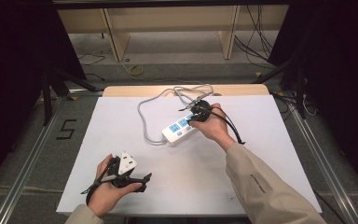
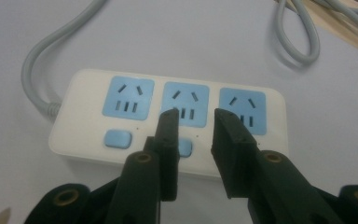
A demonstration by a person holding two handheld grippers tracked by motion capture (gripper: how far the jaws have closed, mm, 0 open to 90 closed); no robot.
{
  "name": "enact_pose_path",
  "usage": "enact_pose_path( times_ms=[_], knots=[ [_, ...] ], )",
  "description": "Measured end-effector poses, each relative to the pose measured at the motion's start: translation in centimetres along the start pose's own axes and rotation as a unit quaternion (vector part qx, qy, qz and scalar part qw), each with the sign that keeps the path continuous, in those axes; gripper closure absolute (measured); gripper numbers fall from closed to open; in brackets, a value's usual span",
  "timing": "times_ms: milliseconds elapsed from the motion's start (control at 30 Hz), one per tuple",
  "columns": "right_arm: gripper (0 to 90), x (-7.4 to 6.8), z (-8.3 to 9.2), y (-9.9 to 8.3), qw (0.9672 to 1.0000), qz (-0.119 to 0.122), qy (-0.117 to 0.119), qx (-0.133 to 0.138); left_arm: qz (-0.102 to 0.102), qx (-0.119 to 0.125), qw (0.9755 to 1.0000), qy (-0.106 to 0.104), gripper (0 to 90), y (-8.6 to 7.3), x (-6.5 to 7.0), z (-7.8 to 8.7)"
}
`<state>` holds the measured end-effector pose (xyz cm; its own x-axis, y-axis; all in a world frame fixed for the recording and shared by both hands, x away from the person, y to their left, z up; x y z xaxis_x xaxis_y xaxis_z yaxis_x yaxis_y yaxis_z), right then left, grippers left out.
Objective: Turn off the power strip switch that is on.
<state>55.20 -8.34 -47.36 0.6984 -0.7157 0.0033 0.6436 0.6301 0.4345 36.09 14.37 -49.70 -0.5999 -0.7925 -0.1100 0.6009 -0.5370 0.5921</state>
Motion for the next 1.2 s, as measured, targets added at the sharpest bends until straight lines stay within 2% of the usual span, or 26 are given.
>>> enact_pose_path(
  times_ms=[433,633,1200],
  knots=[
    [55.8,0.6,1.4,-1.2,0.9998,-0.018,0.01,0.009,0.0,-0.001,1.0,0.003,10.0,-0.1,-0.1,0.1],
    [51.5,1.1,2.2,-2.0,0.9996,-0.025,0.003,0.014,0.001,-0.002,1.0,0.003,10.0,0.0,0.0,0.0],
    [47.6,1.9,4.3,-3.9,0.999,-0.034,0.0,0.029,0.003,-0.003,1.0,0.004,10.1,-0.1,-0.1,0.0]
  ],
)
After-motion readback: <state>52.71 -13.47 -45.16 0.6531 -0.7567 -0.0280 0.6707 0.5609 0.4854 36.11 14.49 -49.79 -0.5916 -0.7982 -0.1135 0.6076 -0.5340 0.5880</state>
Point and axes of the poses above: each handheld gripper's, and its own axes: z roughly backward along the jaws, y roughly out of its top, x roughly to its right, the point moved 6 cm from there along -z, roughly forward along the jaws, and after that the axes turned 14 degrees about -x, right-handed, at the moved point
